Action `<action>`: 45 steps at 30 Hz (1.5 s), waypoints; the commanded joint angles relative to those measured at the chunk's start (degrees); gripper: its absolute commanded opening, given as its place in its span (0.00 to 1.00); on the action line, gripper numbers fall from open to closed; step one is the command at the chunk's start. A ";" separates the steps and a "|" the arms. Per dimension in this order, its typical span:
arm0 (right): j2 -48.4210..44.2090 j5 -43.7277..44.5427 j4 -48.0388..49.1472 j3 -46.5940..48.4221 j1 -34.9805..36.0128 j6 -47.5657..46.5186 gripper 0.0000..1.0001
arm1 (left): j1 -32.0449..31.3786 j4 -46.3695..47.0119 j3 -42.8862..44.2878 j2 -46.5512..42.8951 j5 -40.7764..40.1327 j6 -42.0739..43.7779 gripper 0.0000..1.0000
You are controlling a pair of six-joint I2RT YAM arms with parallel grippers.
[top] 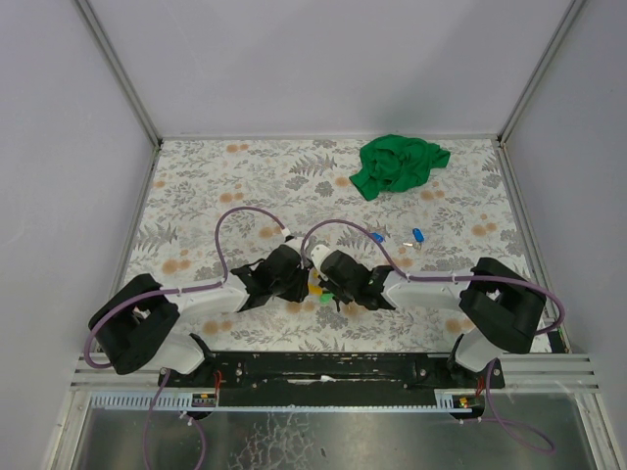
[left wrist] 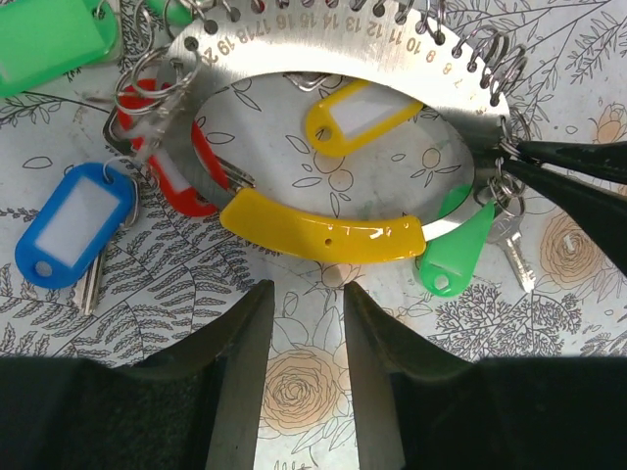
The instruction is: Put the keys on the keyring
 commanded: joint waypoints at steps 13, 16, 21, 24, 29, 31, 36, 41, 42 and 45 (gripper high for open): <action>-8.16 -6.04 0.60 0.60 -0.51 -0.19 0.01 | 0.91 3.42 -3.09 -7.08 2.66 -0.42 0.34; -9.11 -7.44 2.02 -0.19 -0.52 -0.84 0.00 | 2.31 6.53 -5.23 -10.84 5.31 -1.05 0.34; -11.87 -9.27 4.93 -1.99 -0.55 -1.76 0.00 | 6.34 14.46 -9.63 -16.80 11.69 -4.07 0.34; -14.08 -10.43 7.15 -3.32 -0.51 -2.25 0.00 | 8.00 20.40 -11.77 -17.79 14.41 -6.36 0.34; -17.70 -11.72 9.40 -4.76 -0.47 -3.35 0.00 | 10.71 25.84 -11.10 -15.31 17.43 -8.40 0.34; -19.20 -12.15 10.75 -5.36 -0.54 -3.78 0.00 | 11.58 26.41 -10.29 -13.99 18.86 -8.60 0.34; -23.16 -13.47 14.50 -7.06 -0.98 -5.17 0.00 | 12.30 26.63 -9.25 -12.62 22.93 -9.05 0.35; -26.18 -15.47 18.24 -8.45 -2.90 -5.90 0.00 | 12.31 29.51 -10.44 -13.88 27.30 -10.44 0.36; -26.77 -16.11 19.27 -8.85 -3.39 -5.83 0.00 | 12.27 30.55 -10.86 -13.92 28.34 -11.10 0.36; -28.10 -18.03 23.03 -10.24 -4.84 -5.34 0.00 | 11.42 38.21 -12.75 -13.25 31.66 -14.53 0.37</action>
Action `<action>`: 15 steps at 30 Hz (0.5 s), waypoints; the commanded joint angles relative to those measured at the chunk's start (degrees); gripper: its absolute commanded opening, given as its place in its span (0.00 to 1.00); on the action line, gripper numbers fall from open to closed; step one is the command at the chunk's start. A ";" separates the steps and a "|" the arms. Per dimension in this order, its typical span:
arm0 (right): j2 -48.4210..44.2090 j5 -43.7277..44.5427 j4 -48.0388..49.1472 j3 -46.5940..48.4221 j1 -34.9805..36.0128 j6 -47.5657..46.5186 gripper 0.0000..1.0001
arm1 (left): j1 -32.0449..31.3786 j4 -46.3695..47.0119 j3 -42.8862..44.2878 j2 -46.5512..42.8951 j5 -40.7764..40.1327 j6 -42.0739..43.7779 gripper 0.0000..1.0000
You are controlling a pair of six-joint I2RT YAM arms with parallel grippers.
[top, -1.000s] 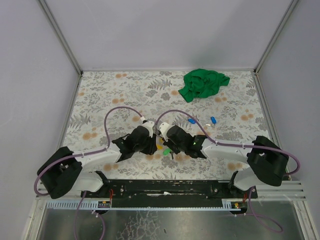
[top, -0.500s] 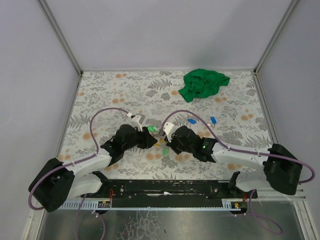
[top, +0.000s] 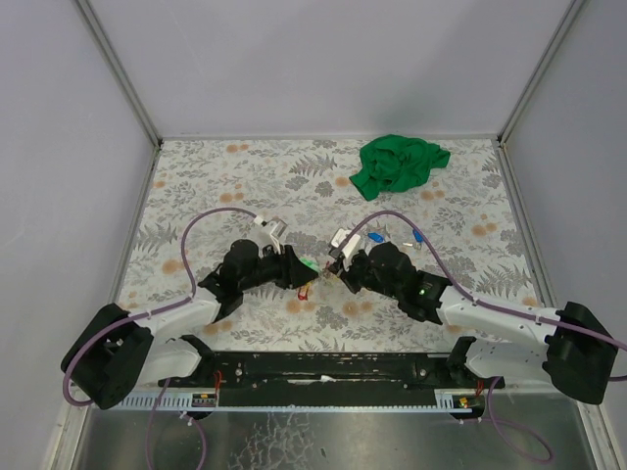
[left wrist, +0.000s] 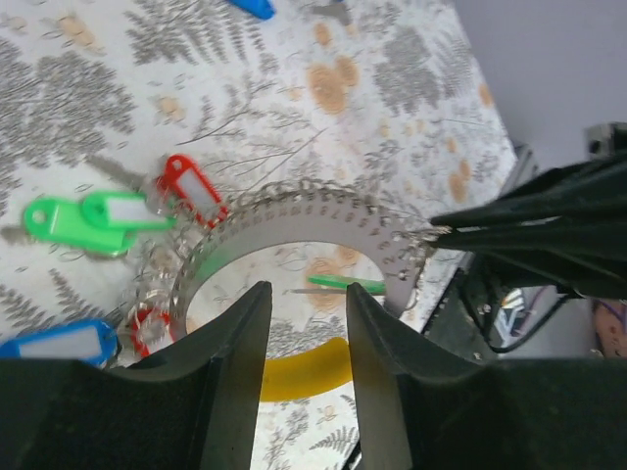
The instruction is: Put the keys on the keyring
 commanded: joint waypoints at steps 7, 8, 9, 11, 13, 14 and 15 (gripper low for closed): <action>-2.68 -7.25 16.32 -4.65 -3.64 0.17 0.00 | -3.43 22.89 -4.91 -0.77 8.15 -7.24 0.37; -2.63 -7.64 17.03 -5.14 -3.98 0.30 0.00 | -3.24 22.51 -5.35 -1.96 6.91 -6.71 0.37; -2.63 -8.04 17.69 -5.69 -4.33 0.52 0.00 | -2.98 21.77 -5.81 -3.23 5.56 -6.00 0.37; -2.63 -9.03 19.22 -6.82 -5.16 0.93 0.00 | -2.13 21.28 -6.81 -5.57 3.24 -5.02 0.38; -2.36 -9.89 21.42 -7.91 -5.90 1.64 0.00 | -1.22 21.77 -7.75 -7.24 1.80 -4.18 0.38; -2.10 -10.32 22.25 -8.26 -6.05 1.92 0.00 | -0.82 22.29 -8.08 -7.53 1.22 -3.94 0.38; -1.72 -10.75 22.89 -8.45 -6.22 2.18 0.00 | -0.49 23.19 -8.32 -7.45 0.96 -3.87 0.38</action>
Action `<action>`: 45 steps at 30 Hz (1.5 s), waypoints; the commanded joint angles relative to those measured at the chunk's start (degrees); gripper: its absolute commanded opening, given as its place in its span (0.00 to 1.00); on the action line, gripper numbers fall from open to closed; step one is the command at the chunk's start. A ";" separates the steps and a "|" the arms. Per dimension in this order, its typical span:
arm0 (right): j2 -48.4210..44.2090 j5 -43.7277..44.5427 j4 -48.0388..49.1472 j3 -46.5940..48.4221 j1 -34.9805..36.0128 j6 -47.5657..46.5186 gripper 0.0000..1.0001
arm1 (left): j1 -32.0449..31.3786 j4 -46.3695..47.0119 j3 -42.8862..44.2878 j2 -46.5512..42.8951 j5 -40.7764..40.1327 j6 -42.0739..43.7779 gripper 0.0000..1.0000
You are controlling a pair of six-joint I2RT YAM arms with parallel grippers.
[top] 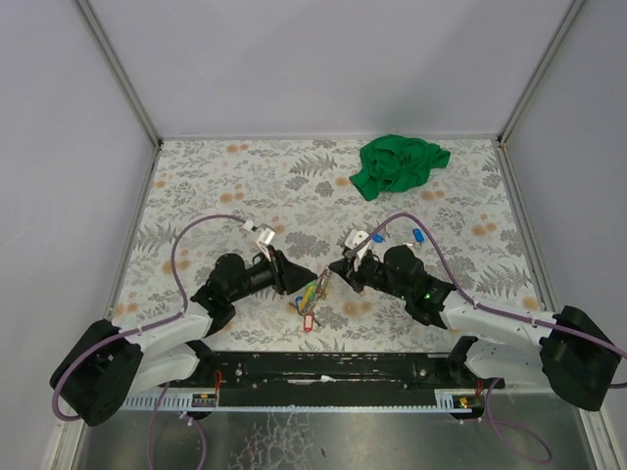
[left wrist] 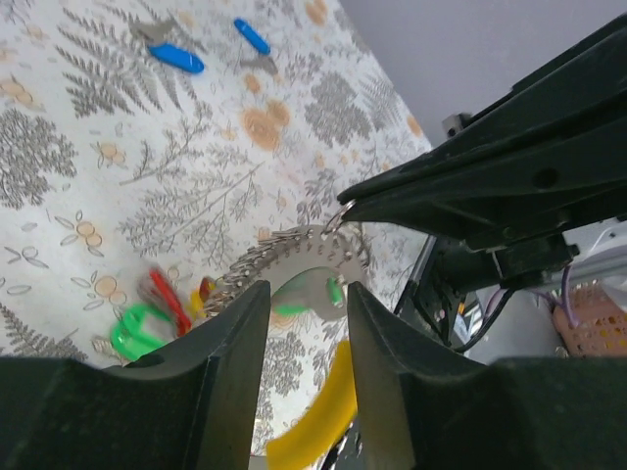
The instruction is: Put the keys on the keyring
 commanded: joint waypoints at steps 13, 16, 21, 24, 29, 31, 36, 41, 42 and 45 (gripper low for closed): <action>6.96 -3.86 11.81 -0.25 -1.51 3.25 0.00 | 2.36 22.95 -1.22 12.02 2.07 -0.90 0.37; 6.99 -3.18 12.15 -0.50 -1.56 3.84 0.00 | 2.46 23.92 -1.61 12.45 3.29 -0.49 0.37; 6.12 -1.86 9.85 0.37 -1.50 4.95 0.00 | 2.46 18.34 -1.55 9.84 3.20 2.38 0.38; 5.82 -2.18 8.87 0.80 -1.56 5.43 0.00 | 2.37 12.12 -1.13 7.06 1.76 4.47 0.38; 5.36 -2.37 8.35 0.99 -1.52 6.15 0.00 | 2.37 -1.94 -0.61 0.00 -3.03 8.25 0.40; 5.47 -3.13 8.12 1.22 -1.50 6.32 0.00 | 1.92 -7.96 0.62 -3.30 -4.12 10.43 0.41; 5.80 -4.25 7.66 1.86 -1.51 6.51 0.00 | -0.69 -21.23 4.48 -7.22 -8.71 16.58 0.43; 5.56 -4.57 7.41 1.99 -1.51 6.66 0.00 | -4.21 -24.66 7.20 -4.93 -10.72 20.12 0.43; 5.54 -4.50 7.27 1.94 -1.52 6.65 0.00 | -5.24 -24.91 7.64 -4.45 -11.71 20.66 0.43; 5.15 -4.35 6.80 1.92 -1.52 6.65 0.00 | -7.49 -26.07 8.52 -3.40 -14.56 21.41 0.43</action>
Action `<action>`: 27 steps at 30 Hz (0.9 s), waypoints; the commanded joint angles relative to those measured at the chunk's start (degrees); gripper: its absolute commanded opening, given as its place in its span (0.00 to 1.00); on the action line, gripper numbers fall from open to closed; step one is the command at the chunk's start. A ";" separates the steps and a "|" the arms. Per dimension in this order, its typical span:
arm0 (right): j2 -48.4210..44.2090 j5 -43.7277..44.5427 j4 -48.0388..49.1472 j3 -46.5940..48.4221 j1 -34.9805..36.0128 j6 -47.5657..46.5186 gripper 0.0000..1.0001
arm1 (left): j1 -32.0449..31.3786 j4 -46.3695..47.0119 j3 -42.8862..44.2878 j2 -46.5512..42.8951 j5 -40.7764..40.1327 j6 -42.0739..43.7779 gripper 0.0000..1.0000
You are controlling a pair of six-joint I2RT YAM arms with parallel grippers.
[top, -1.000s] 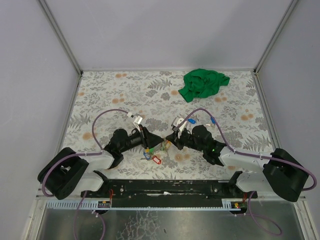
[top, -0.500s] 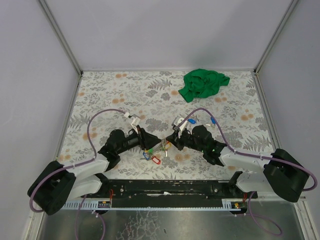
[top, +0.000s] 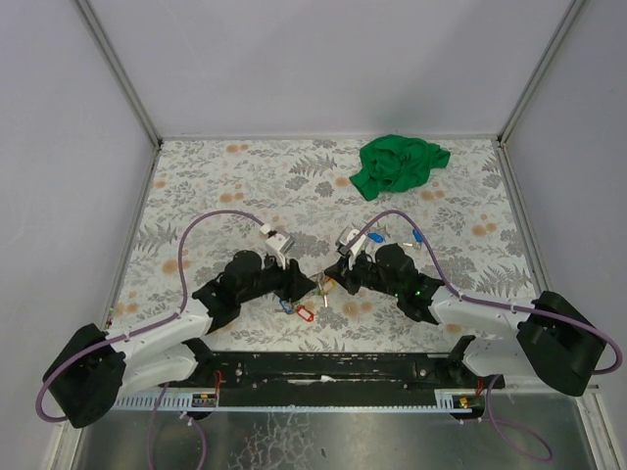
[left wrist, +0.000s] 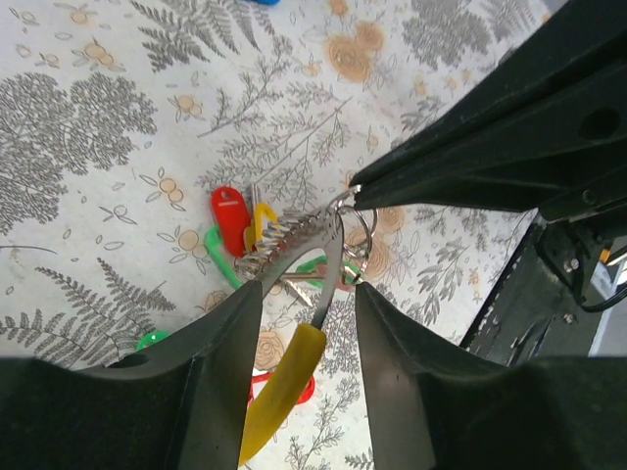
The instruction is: Put the keys on the keyring
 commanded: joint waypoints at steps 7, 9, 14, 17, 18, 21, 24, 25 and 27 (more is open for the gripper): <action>-2.94 -1.02 1.23 2.23 -0.31 0.66 0.00 | -6.16 -7.45 4.13 1.34 -11.88 5.32 0.32; -3.57 -1.08 0.79 2.05 -0.34 0.71 0.00 | -7.35 -8.48 4.92 1.64 -14.28 5.77 0.19; -6.96 -0.19 -1.74 1.08 -0.33 1.55 0.02 | -11.51 -12.51 8.24 1.67 -21.17 7.93 0.00; -9.77 0.89 -3.98 0.29 -0.31 2.62 0.10 | -15.58 -15.63 11.44 1.92 -27.58 10.01 0.00; -10.92 1.54 -5.14 0.25 -0.34 3.11 0.15 | -17.15 -16.70 12.99 2.25 -29.95 10.71 0.00; -15.03 4.36 -10.03 0.78 -0.30 3.94 0.34 | -21.19 -19.76 16.77 3.73 -36.46 12.78 0.00; -19.76 8.70 -15.48 1.34 -0.30 4.54 0.42 | -25.10 -24.89 21.70 6.39 -43.37 15.49 0.00; -21.33 10.23 -17.02 1.39 -0.30 4.64 0.42 | -26.24 -26.82 23.46 7.46 -46.08 16.38 0.00; -24.23 12.80 -19.38 1.28 -0.32 4.74 0.43 | -28.31 -30.60 27.25 9.66 -51.74 18.29 0.00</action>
